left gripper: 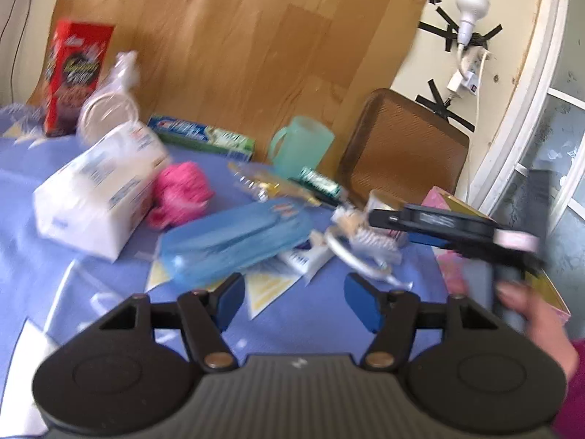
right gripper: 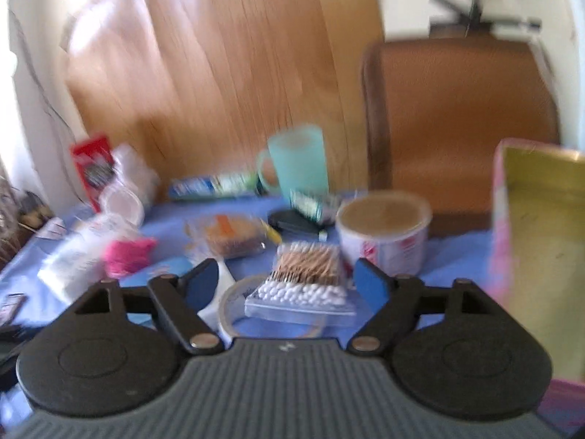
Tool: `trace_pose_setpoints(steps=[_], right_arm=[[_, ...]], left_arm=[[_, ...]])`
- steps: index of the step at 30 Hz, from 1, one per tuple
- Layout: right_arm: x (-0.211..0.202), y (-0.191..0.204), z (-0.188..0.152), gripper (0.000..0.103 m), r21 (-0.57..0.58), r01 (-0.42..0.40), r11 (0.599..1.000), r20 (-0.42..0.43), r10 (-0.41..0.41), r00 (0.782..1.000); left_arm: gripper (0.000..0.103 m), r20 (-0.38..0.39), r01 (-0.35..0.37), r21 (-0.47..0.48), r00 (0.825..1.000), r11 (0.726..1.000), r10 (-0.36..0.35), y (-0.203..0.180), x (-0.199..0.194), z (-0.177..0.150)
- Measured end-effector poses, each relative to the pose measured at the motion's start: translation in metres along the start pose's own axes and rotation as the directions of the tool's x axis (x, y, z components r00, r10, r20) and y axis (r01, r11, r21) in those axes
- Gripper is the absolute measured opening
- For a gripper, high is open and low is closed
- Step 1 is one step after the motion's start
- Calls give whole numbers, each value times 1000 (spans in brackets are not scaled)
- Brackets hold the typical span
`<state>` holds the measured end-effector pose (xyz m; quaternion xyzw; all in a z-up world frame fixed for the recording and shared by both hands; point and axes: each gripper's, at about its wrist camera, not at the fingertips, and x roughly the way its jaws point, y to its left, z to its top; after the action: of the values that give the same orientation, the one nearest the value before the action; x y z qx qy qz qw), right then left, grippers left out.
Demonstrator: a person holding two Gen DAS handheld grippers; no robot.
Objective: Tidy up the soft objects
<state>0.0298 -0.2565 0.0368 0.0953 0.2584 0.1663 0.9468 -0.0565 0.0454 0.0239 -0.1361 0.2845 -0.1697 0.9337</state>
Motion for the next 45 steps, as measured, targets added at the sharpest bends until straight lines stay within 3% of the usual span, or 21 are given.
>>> trace_pose_setpoints(steps=[2, 4, 5, 7, 10, 14, 18, 20, 22, 23, 24, 27, 29, 31, 34, 38, 40, 42, 44, 45], right_arm=[[26, -4, -4, 82, 47, 48, 998, -66, -45, 997], [46, -13, -8, 66, 124, 34, 992, -148, -15, 989], [41, -19, -12, 57, 174, 20, 985, -142, 5, 990], [13, -18, -20, 53, 212, -12, 977, -110, 37, 993], [-40, -6, -41, 53, 150, -99, 984, -38, 106, 994], [-88, 11, -83, 54, -23, -82, 996, -33, 81, 996], [-99, 11, -113, 57, -50, -68, 996, -82, 64, 995], [-103, 7, -116, 69, -26, -76, 997, -74, 74, 995], [-101, 7, -117, 79, -34, -73, 997, -77, 70, 995], [-99, 8, -119, 79, -44, -80, 996, -78, 76, 994], [-100, 9, -121, 79, -59, -89, 994, -77, 85, 993], [-104, 19, -127, 56, -150, -53, 987, -44, 47, 998], [-107, 14, -124, 35, -147, -22, 989, -20, 19, 1000], [-114, -1, -115, 34, -88, -12, 996, 26, 14, 1000], [-133, -19, -104, 34, -50, 45, 998, 143, -38, 989], [-154, -44, -85, 37, -5, 160, 987, 264, -153, 952], [-160, -60, -76, 40, 51, 198, 979, 284, -204, 937], [-160, -79, -67, 45, 122, 230, 965, 292, -257, 921], [-152, -92, -62, 77, 185, 293, 938, 283, -336, 898], [-149, -96, -61, 83, 193, 332, 923, 271, -375, 886]], left_arm=[[61, 0, 13, -3, 1000, 1000, -13, 9, -7, -2], [61, 4, 35, -6, 999, 999, -35, 11, -9, 0], [61, 5, 50, -5, 999, 999, -50, 8, -9, 1], [61, -7, 82, -7, 997, 997, -82, 0, -5, 7], [63, -45, 171, -23, 984, 985, -172, -13, 0, 10], [64, -153, 283, -27, 946, 959, -284, -38, 19, 10], [59, -282, 277, -32, 919, 960, -274, -63, 49, 1], [58, -325, 266, -29, 909, 964, -261, -71, 59, -7], [52, -343, 246, -22, 909, 969, -238, -78, 65, -14], [42, -331, 242, -8, 915, 970, -231, -81, 65, -17], [37, -345, 253, -4, 908, 968, -238, -85, 67, -18], [36, -323, 222, 60, 927, 973, -191, -99, 67, -16], [37, -311, 256, 69, 924, 964, -223, -111, 70, -5], [37, -289, 300, 98, 921, 949, -262, -131, 72, 8], [37, -250, 356, 197, 919, 914, -304, -173, 77, 25], [38, -223, 395, 279, 913, 875, -341, -231, 97, 37], [45, -204, 388, 314, 919, 866, -338, -256, 112, 37], [57, -168, 345, 343, 937, 874, -305, -269, 124, 33], [59, -139, 305, 343, 952, 888, -273, -270, 127, 30], [59, -131, 301, 332, 953, 894, -272, -266, 124, 30]])
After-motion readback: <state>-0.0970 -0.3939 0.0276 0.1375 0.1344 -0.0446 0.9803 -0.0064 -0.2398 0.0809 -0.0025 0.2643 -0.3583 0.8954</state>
